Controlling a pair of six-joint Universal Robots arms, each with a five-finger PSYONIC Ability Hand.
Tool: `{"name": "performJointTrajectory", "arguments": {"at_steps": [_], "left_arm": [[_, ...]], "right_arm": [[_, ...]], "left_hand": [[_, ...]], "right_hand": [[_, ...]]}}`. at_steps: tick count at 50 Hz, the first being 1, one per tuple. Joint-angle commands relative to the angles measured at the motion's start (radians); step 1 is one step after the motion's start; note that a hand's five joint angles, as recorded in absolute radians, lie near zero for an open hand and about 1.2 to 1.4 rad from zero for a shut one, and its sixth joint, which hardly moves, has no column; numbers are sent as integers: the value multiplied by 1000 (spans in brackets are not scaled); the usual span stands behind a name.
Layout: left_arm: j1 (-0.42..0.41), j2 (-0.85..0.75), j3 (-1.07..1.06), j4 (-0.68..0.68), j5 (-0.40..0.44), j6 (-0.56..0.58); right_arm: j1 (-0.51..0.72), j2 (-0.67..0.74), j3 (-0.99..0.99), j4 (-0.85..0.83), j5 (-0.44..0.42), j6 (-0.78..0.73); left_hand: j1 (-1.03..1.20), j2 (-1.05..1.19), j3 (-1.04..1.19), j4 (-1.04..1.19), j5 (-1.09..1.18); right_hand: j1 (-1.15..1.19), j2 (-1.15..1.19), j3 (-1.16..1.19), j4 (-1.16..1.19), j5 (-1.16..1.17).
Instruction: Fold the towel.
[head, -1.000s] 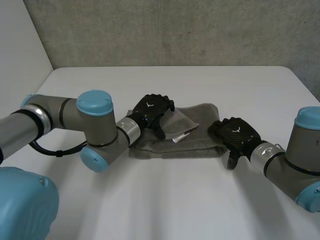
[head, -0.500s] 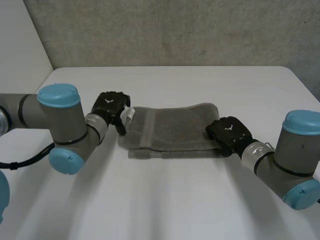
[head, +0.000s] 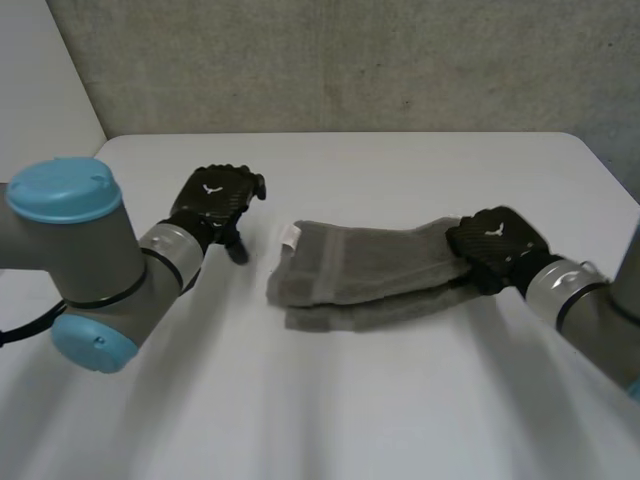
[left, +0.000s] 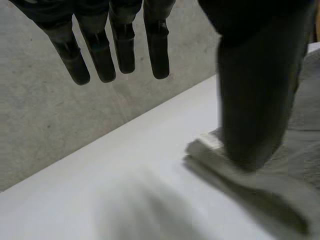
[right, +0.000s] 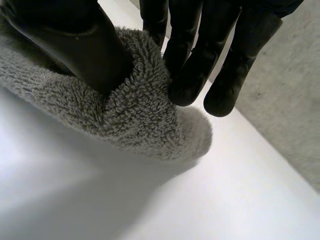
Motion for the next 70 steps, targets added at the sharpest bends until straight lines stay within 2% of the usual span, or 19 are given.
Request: {"name": "performJointTrajectory", "arguments": {"at_steps": [1,3,6,8,9,11,14,19,22,24,25,26,27,33,40,46,54,63,70], "left_arm": [[19,54,-39,0,20,-7],[21,60,-40,-1,20,-16],[26,63,-42,0,20,-24],[32,67,-42,0,20,-41],[32,67,-42,0,20,-41],[33,68,-40,0,20,-56],[33,68,-42,5,20,-62],[33,65,-46,20,22,-81],[33,63,-45,20,22,-92],[32,54,-37,20,23,-118],[32,54,-37,20,23,-118],[33,51,-33,22,25,-130],[33,47,-28,28,27,-139],[27,30,3,52,25,-150],[-34,-8,94,51,27,-222],[-131,-87,173,39,71,-317],[-230,-203,213,23,97,-328],[-221,-288,188,20,94,-308],[-126,-283,104,20,86,-257]], "right_arm": [[10,-15,-140,153,-32,-161],[106,25,-222,184,-42,-167],[168,59,-269,184,-44,-170],[275,123,-342,184,-43,-178],[275,123,-342,184,-43,-178],[353,206,-403,181,-44,-178],[389,258,-436,181,-39,-176],[478,442,-549,190,-7,-172],[479,451,-558,190,8,-166],[478,438,-563,186,52,-132],[478,438,-563,185,53,-132],[475,416,-562,184,72,-92],[469,384,-551,184,89,-40],[426,274,-485,184,106,117],[254,94,-310,185,94,288],[112,63,-256,190,80,380],[45,77,-252,190,7,489],[59,99,-256,182,-16,534],[90,190,-298,179,-15,539]], "left_hand": [[-35,-49,-49,-35,-27],[-44,-57,-57,-43,-36],[-47,-60,-60,-46,-39],[-47,-60,-60,-46,-39],[-47,-60,-60,-46,-39],[-56,-69,-69,-55,-47],[-56,-69,-69,-55,-47],[-73,-87,-87,-73,-65],[-73,-87,-87,-73,-65],[-73,-87,-87,-73,-65],[-73,-87,-87,-73,-65],[-73,-87,-87,-73,-65],[-73,-87,-87,-73,-65],[-73,-87,-87,-73,-65],[-64,-78,-78,-64,-56],[-61,-75,-75,-61,-53],[-56,-69,-69,-55,-47],[-50,-63,-63,-49,-41],[-50,-63,-63,-49,-41]], "right_hand": [[83,111,75,60,66],[83,111,75,60,66],[83,111,75,60,66],[83,111,75,60,66],[83,111,75,60,66],[83,111,75,60,66],[83,111,75,60,66],[83,111,75,60,66],[78,106,71,55,61],[-129,-101,-136,-152,-145],[-130,-102,-138,-153,-147],[-537,-509,-545,-560,-554],[-1120,-1092,-1127,-1142,-1136],[-1139,-1111,-1146,-1162,-1155],[-1139,-1111,-1146,-1162,-1155],[-1139,-1111,-1146,-1162,-1155],[-1139,-1111,-1146,-1162,-1155],[-1139,-1111,-1146,-1162,-1155],[-1139,-1111,-1146,-1162,-1155]]}}
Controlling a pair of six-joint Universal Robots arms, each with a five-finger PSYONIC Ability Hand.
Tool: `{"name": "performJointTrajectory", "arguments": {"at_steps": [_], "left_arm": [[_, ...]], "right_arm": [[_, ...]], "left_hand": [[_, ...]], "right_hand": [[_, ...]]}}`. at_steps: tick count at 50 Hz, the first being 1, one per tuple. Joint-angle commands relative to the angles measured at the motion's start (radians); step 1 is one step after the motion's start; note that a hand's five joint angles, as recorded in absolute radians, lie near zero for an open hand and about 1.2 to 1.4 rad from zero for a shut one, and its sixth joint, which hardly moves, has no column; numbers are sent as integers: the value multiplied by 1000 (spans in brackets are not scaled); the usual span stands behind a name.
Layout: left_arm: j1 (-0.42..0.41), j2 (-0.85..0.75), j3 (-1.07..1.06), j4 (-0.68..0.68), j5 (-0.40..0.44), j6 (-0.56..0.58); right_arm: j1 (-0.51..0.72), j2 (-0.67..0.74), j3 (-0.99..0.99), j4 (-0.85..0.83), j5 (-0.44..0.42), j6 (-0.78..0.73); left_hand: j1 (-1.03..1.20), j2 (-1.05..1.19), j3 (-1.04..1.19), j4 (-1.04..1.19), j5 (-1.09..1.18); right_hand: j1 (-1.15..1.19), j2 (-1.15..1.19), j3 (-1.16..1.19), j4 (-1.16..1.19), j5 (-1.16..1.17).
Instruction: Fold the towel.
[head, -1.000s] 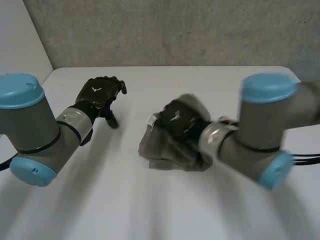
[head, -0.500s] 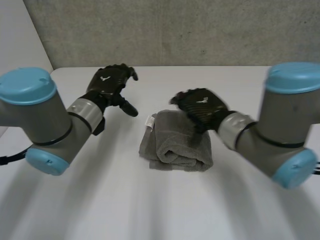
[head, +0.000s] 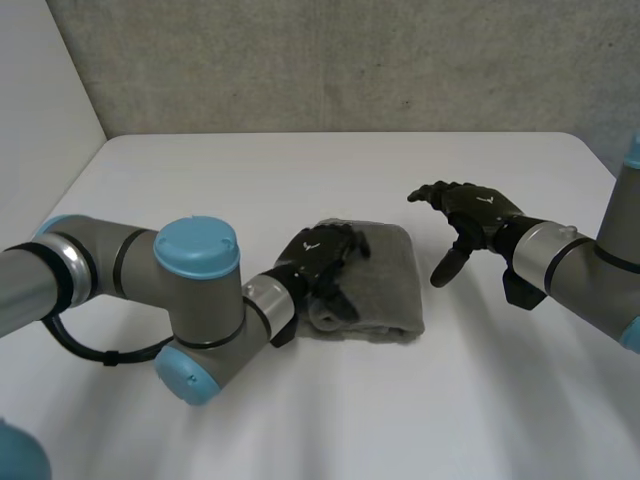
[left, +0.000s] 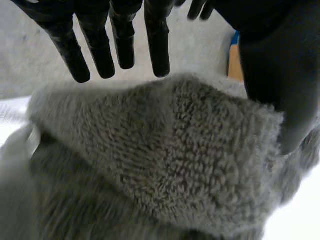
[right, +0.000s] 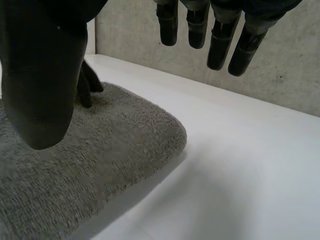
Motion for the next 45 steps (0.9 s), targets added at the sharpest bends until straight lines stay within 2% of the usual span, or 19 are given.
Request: {"name": "performJointTrajectory", "arguments": {"at_steps": [1,5,11,26,31,33,39,41,44,45], "left_arm": [[81,8,-68,1,-7,45],[109,37,-102,1,-15,92],[117,76,-138,1,-12,96],[114,92,-182,10,-7,95],[117,121,-166,4,-10,95],[120,196,-159,1,-10,91],[135,317,-137,-2,-12,89],[143,385,-120,-11,-15,89],[146,417,-114,-25,-16,88],[150,447,-105,-42,-25,88]], "right_arm": [[32,72,-32,-2,4,-1],[96,160,-73,-2,16,-1],[150,269,-122,-7,51,9],[192,316,-155,-102,117,33],[192,248,-155,-91,116,39],[190,160,-153,-88,117,41],[179,33,-158,-88,121,41],[176,-46,-161,-91,142,36],[175,-80,-163,-91,177,36],[172,-107,-163,-91,230,33]], "left_hand": [[-36,-22,-26,-31,8],[-39,-25,-29,-34,5],[-42,-28,-32,-37,2],[-48,-34,-38,-43,-4],[-51,-37,-41,-46,-7],[-71,-58,-61,-66,-27],[-95,-81,-85,-90,-51],[-95,-81,-85,-90,-51],[-95,-81,-85,-90,-51],[-95,-81,-85,-90,-51]], "right_hand": [[-46,-59,-68,-69,-62],[-46,-59,-68,-69,-62],[-46,-59,-68,-69,-62],[-46,-59,-68,-69,-62],[-46,-59,-68,-69,-62],[-46,-59,-68,-69,-62],[-46,-59,-68,-69,-62],[-46,-59,-68,-69,-62],[-46,-59,-68,-69,-62],[-46,-59,-68,-69,-62]]}}
